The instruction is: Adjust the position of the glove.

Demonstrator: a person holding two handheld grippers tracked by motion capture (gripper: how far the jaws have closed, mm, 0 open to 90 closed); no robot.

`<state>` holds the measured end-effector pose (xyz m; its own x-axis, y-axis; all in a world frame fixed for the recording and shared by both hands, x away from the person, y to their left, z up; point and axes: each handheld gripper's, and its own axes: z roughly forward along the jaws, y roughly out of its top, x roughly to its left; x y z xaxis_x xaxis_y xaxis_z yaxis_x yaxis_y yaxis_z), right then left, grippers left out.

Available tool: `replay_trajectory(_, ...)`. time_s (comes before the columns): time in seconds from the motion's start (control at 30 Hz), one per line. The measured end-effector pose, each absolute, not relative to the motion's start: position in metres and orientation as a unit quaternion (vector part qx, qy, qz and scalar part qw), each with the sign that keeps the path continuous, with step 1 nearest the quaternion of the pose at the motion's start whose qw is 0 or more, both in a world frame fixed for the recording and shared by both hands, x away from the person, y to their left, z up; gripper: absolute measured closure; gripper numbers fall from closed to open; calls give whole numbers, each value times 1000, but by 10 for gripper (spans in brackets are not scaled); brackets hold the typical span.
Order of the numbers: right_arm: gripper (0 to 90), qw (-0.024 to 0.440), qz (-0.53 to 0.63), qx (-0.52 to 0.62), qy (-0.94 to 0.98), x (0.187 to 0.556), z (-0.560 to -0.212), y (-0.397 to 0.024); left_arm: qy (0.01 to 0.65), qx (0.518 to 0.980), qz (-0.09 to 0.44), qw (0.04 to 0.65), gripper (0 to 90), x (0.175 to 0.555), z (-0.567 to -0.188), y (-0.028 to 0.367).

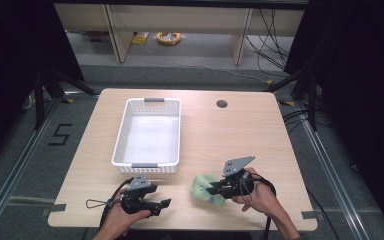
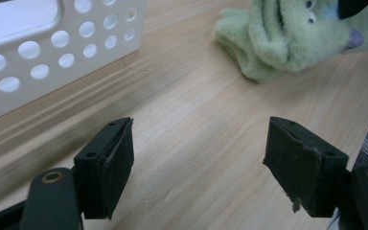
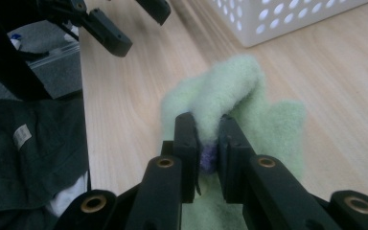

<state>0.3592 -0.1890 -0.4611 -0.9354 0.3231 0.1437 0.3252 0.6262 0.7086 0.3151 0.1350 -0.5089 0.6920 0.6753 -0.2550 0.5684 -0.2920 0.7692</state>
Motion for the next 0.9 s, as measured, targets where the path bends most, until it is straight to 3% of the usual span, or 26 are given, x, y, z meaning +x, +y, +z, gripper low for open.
replay_trajectory(0.9, 761, -19, -354, -183, -917, 377, -470, -191, 386, 805, 58, 447, 249, 316, -511, 134)
